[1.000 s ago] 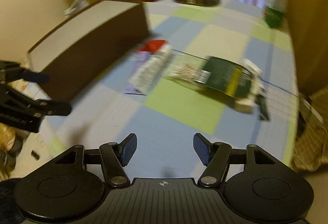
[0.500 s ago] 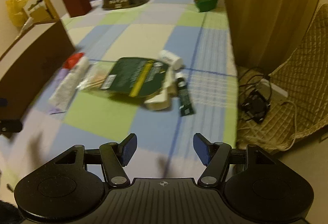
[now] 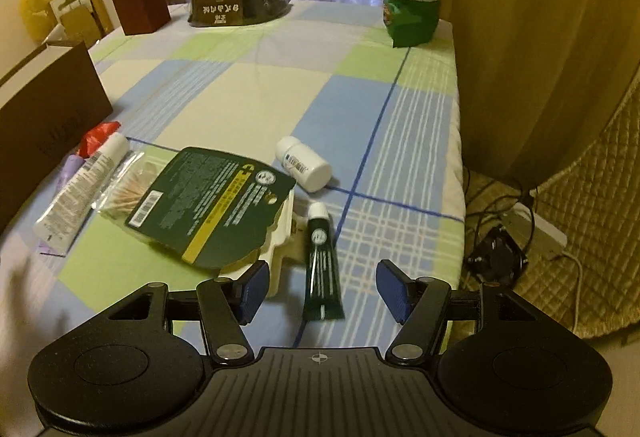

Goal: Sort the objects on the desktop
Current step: 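Grasp the green tube with the right gripper while the left gripper grasps the white tube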

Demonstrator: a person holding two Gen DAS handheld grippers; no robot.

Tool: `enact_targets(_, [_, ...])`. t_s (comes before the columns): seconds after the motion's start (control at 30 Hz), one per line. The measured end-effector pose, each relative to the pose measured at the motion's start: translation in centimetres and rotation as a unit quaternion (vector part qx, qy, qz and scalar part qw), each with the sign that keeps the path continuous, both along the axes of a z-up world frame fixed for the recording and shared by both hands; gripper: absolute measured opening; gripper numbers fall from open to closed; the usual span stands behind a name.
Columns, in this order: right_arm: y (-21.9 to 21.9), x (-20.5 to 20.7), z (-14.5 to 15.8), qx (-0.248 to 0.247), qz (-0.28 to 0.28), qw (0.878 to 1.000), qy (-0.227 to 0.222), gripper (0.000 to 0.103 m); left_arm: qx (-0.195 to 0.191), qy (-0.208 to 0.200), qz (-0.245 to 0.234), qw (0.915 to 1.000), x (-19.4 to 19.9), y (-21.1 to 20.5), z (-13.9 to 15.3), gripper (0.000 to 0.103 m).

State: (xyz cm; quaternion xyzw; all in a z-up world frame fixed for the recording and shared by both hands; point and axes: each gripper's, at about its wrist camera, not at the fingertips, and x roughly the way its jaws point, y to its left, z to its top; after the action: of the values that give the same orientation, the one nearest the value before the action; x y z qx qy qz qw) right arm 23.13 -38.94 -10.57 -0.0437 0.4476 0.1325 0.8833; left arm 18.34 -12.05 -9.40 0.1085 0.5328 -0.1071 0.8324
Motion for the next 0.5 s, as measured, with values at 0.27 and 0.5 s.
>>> enact_targets(0.27, [-0.3,1.3,-0.4,0.011,0.011,1.000,0.012,0.047,-0.006,0.004,0.009,0.9999,0.3,0.8,-0.3,0.087])
enact_targets(0.5, [-0.3,1.8,-1.1,-0.001,0.019,1.000,0.015,0.047,-0.008,0.006,0.013,0.9999,0.8,0.8,-0.9,0.084])
